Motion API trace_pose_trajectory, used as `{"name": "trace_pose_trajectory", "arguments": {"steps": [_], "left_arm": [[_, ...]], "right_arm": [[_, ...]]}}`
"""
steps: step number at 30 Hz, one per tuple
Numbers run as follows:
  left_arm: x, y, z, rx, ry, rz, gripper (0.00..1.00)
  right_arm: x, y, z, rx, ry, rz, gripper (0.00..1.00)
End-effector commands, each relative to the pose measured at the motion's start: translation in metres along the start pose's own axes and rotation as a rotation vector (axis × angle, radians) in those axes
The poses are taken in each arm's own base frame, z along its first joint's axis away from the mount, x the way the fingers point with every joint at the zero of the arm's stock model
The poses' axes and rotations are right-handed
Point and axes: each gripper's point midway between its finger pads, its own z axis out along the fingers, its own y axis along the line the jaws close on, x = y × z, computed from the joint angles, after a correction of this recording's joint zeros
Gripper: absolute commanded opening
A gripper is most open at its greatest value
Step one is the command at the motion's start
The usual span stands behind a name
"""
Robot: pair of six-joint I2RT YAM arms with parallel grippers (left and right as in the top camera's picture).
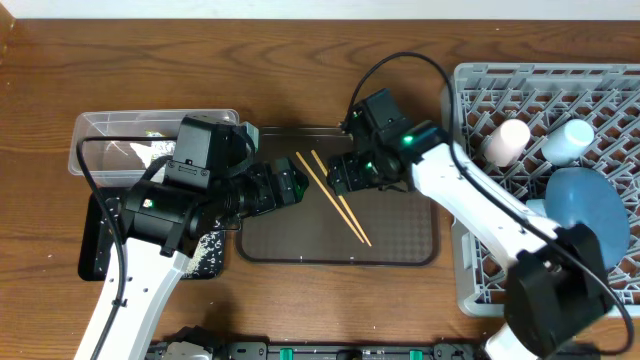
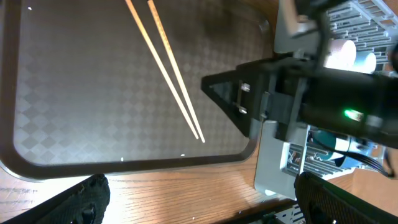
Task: Sort waste into correct bins and load items into the dishwasher rack
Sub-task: 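Release the bowl and move the right gripper to the chopsticks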
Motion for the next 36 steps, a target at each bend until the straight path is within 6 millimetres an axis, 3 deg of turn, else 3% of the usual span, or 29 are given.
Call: {"name": "trace_pose_trajectory", "arguments": {"steps": [1,7,18,22,26,31,33,35,36], "left_arm": [[-0.002,-0.003,-0.003,0.012,-0.005,0.015,0.98],[-0.002,-0.003,-0.003,0.012,-0.005,0.015,0.98],[-0.002,-0.003,-0.003,0.012,-0.005,0.015,0.98],[-0.002,-0.003,-0.003,0.012,-0.005,0.015,0.98],[-0.002,-0.003,-0.003,0.012,-0.005,0.015,0.98],[-0.002,-0.003,-0.003,0.012,-0.005,0.015,0.98],[-0.002,-0.003,-0.003,0.012,-0.005,0.014,0.98],[-0.002,-0.003,-0.003,0.012,-0.005,0.015,0.98],[-0.002,-0.003,-0.003,0.012,-0.005,0.014,0.98]], "right_arm": [[0.008,0.001,0.021,0.013,0.039,0.0,0.82],[0.014,-0.009,0.052,0.093,0.066,-0.027,0.77],[0.028,-0.019,0.079,0.236,0.093,-0.086,0.64],[0.031,-0.02,0.088,0.28,0.092,-0.114,0.54],[0.035,-0.018,0.097,0.284,0.099,-0.129,0.31],[0.038,-0.021,0.102,0.301,0.109,-0.133,0.25],[0.038,-0.021,0.102,0.301,0.109,-0.133,0.11],[0.038,-0.021,0.102,0.3,0.109,-0.133,0.1],[0.038,-0.021,0.102,0.301,0.11,-0.133,0.14]]}}
